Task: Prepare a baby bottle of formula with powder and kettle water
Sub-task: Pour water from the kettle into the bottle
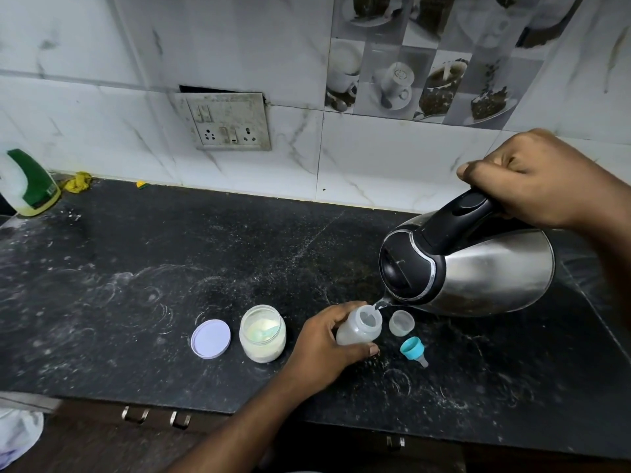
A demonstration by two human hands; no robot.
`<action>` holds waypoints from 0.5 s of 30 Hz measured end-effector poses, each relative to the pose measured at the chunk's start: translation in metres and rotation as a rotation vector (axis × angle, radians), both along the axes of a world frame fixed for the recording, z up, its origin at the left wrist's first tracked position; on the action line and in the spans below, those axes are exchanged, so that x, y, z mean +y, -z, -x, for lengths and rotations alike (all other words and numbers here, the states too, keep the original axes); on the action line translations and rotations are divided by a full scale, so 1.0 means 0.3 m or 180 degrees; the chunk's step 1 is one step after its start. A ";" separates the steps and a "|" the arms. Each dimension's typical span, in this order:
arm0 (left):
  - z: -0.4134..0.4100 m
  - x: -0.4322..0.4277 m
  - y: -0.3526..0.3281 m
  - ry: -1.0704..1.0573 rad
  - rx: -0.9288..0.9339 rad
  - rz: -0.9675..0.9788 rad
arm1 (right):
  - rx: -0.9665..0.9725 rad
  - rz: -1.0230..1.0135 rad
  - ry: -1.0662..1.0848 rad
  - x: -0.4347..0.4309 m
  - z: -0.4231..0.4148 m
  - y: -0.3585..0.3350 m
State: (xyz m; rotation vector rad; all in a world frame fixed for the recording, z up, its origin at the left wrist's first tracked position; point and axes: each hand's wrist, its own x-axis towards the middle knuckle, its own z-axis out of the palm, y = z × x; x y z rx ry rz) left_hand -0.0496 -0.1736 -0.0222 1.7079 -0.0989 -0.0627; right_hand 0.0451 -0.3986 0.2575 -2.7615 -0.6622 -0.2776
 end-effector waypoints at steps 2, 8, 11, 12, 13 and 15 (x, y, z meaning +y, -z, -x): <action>-0.002 0.001 0.006 0.0001 0.0017 -0.0013 | -0.0009 0.0032 0.0038 0.003 -0.002 -0.003; -0.008 0.004 0.015 0.0015 0.0060 -0.0056 | 0.0018 0.0105 0.0131 0.017 0.002 -0.014; -0.009 0.009 0.016 0.0015 0.0067 -0.0076 | 0.0035 0.0114 0.0126 0.021 0.006 -0.019; -0.009 0.010 0.016 0.0013 0.0069 -0.0081 | 0.0041 0.0110 0.0125 0.022 0.008 -0.021; -0.008 0.011 0.017 0.0008 0.0067 -0.0093 | 0.0048 0.0105 0.0128 0.023 0.009 -0.023; -0.007 0.012 0.020 -0.0002 0.0070 -0.0090 | 0.0061 0.0105 0.0134 0.024 0.013 -0.027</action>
